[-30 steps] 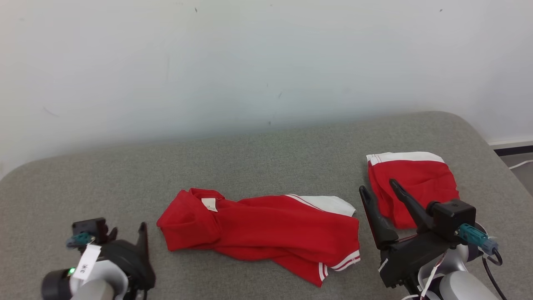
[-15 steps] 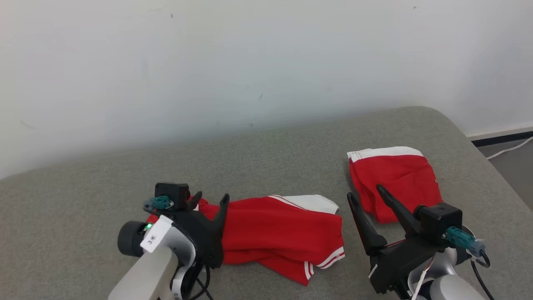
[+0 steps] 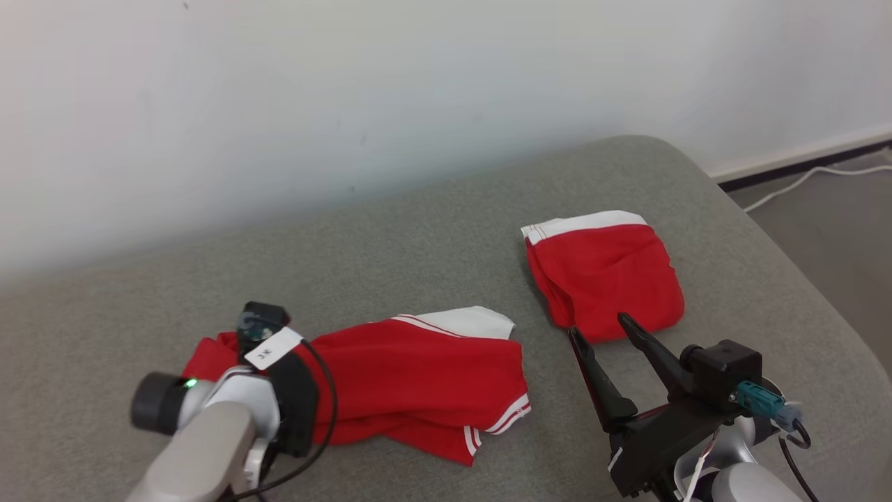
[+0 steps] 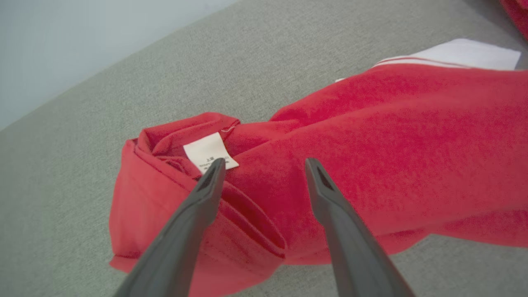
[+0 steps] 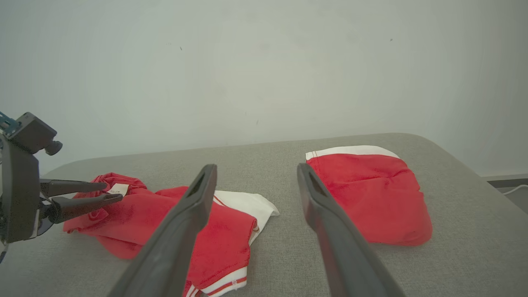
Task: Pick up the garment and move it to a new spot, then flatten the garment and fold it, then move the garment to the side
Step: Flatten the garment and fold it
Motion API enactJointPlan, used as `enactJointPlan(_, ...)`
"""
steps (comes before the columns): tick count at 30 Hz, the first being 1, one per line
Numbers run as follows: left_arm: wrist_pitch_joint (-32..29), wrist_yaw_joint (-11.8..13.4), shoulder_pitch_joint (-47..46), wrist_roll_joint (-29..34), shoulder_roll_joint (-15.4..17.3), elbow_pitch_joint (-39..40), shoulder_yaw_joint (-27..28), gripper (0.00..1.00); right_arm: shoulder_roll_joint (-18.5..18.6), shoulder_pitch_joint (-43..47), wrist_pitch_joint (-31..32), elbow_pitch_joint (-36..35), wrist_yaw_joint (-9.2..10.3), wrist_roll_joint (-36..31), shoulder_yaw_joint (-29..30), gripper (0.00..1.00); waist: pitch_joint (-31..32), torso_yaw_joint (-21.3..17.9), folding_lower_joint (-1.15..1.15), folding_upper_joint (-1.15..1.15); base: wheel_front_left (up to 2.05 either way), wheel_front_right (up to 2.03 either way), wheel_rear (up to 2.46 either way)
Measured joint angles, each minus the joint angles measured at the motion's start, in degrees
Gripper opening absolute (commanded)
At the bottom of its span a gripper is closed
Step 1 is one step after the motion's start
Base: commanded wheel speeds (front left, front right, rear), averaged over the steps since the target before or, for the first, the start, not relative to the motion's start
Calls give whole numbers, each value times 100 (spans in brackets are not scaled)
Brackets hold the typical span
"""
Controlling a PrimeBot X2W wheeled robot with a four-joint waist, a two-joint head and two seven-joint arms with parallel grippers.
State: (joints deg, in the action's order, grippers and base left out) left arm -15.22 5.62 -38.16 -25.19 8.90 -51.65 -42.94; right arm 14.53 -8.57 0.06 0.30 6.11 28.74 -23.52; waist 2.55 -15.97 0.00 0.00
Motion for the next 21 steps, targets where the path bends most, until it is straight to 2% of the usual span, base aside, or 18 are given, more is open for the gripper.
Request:
enactJointPlan(5, -358, 87, -40, 245, 319, -277, -45, 100, 18, 20, -1, -23, -7, 1, 30, 100, -237, -165, 0, 0, 0, 0, 0)
enactJointPlan(13, -710, 93, -181, 419, 432, -441, -152, 100, 104, 104, -7, -23, -59, 9, 69, 100, -538, -119, 1, 0, 0, 0, 0)
enactJointPlan(14, -753, 93, -230, 437, 457, -443, -160, 55, 104, 103, -9, -26, -58, 9, 76, 100, -555, -93, 0, 0, 0, 0, 0)
enactJointPlan(15, -753, 96, -266, 488, 486, -442, -160, 4, 104, 96, -12, -26, -58, 9, 82, 100, -572, -66, 0, 0, 0, 0, 0)
enactJointPlan(16, -753, 98, -303, 526, 512, -442, -158, 0, 104, 88, -13, -22, -58, 9, 91, 100, -587, -38, 0, 0, 0, 0, 0)
enactJointPlan(21, -603, 122, -338, 469, 577, -316, 67, 0, 78, -35, -19, 112, -58, 9, 91, 100, -596, 76, 1, 0, 0, 0, 0)
